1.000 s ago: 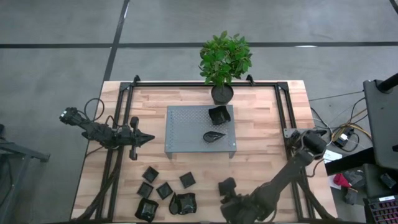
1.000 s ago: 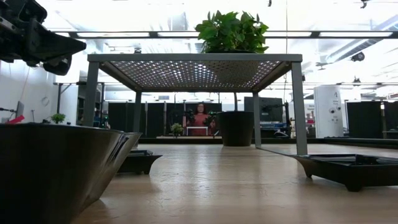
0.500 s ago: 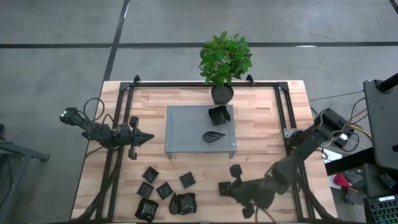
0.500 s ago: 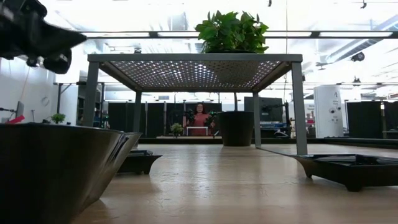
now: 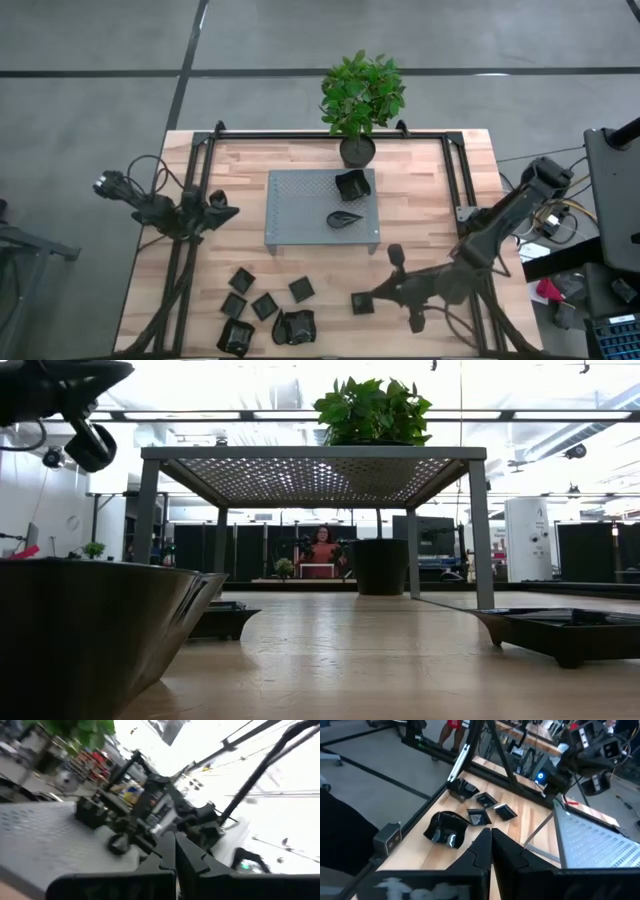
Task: Pick & Place Mini shaped plates
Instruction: Stack the black drop-shaped plate on the black drop-shaped plates on the shelf
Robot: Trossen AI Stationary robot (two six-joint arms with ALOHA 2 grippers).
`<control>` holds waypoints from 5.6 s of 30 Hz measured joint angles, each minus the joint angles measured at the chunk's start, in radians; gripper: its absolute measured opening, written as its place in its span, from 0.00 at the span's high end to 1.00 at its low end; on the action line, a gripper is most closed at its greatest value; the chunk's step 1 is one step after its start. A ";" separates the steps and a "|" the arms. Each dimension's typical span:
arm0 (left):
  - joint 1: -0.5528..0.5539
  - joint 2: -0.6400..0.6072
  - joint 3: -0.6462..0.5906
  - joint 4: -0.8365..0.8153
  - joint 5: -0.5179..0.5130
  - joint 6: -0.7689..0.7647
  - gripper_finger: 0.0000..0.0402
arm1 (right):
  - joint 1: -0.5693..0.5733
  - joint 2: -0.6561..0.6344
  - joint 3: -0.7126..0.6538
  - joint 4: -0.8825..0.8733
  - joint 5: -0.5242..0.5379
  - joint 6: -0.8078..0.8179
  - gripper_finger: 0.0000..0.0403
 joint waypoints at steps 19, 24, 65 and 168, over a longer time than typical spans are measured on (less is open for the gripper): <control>-0.134 0.884 0.570 -0.147 -0.142 0.062 1.00 | 0.007 -0.070 -0.098 -0.002 -0.001 0.076 0.98; -0.174 1.069 0.857 -0.573 -0.215 -0.066 1.00 | 0.017 -0.070 -0.102 -0.005 -0.001 0.075 0.98; -0.429 2.006 1.652 -1.182 0.196 -0.602 0.81 | 0.014 -0.085 -0.090 0.003 0.002 0.006 0.98; -0.418 1.806 1.662 -1.234 0.107 -0.168 1.00 | 0.013 -0.086 -0.089 0.030 -0.122 -0.068 0.98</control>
